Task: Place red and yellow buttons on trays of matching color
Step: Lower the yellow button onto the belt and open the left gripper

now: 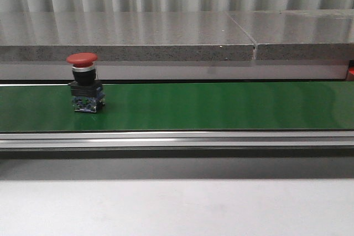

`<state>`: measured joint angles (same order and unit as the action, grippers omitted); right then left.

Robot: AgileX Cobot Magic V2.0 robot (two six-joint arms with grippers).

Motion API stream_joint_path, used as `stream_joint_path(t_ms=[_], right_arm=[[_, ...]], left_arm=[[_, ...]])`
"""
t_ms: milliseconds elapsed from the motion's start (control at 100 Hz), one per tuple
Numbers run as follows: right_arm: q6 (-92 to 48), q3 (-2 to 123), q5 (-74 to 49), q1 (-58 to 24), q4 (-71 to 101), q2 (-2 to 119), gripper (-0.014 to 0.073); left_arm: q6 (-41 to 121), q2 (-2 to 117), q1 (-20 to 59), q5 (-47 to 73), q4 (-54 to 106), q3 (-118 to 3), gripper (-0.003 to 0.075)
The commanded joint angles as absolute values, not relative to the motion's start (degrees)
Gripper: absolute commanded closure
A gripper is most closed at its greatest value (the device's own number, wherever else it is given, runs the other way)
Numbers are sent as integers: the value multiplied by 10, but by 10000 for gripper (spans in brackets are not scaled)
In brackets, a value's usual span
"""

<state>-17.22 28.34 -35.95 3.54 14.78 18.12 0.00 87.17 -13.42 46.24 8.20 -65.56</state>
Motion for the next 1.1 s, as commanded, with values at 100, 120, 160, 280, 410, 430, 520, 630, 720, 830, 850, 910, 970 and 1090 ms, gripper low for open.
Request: stream_joint_path(t_ms=[100, 120, 160, 280, 410, 430, 520, 630, 720, 830, 850, 910, 970, 1090], right_arm=[[-175, 298, -322, 34, 151, 185, 662], [-175, 298, -322, 34, 151, 185, 662], [-175, 298, -322, 34, 151, 185, 662], [-175, 298, -322, 34, 151, 185, 662], [-175, 298, -322, 34, 151, 185, 662], [-175, 298, -322, 34, 151, 185, 662], [-175, 298, -322, 34, 151, 185, 662], [-175, 298, -322, 34, 151, 185, 662], [-175, 298, -322, 34, 151, 185, 662], [-175, 298, -322, 34, 151, 185, 662], [-175, 298, -322, 34, 151, 185, 662], [-175, 298, -322, 34, 151, 185, 662], [-175, 298, -322, 34, 151, 185, 662], [-175, 298, -322, 34, 151, 185, 662]], left_arm=[[0, 873, -131, 439, 92, -671, 533], [0, 875, -131, 439, 92, -671, 513], [0, 876, -131, 439, 92, -671, 463], [0, 877, -131, 438, 92, -671, 276], [0, 876, -126, 432, 95, -671, 141], [0, 875, -124, 429, 95, -671, 141], [16, 861, -112, 414, 97, -671, 145], [28, 837, -90, 407, 102, -671, 154], [49, 815, -71, 407, 102, -671, 172], [60, 784, -45, 404, 103, -671, 227], [63, 777, -39, 403, 103, -671, 244], [79, 758, -21, 403, 103, -671, 302], [83, 741, 0, 403, 103, -669, 391], [83, 708, 41, 405, 103, -663, 596]])
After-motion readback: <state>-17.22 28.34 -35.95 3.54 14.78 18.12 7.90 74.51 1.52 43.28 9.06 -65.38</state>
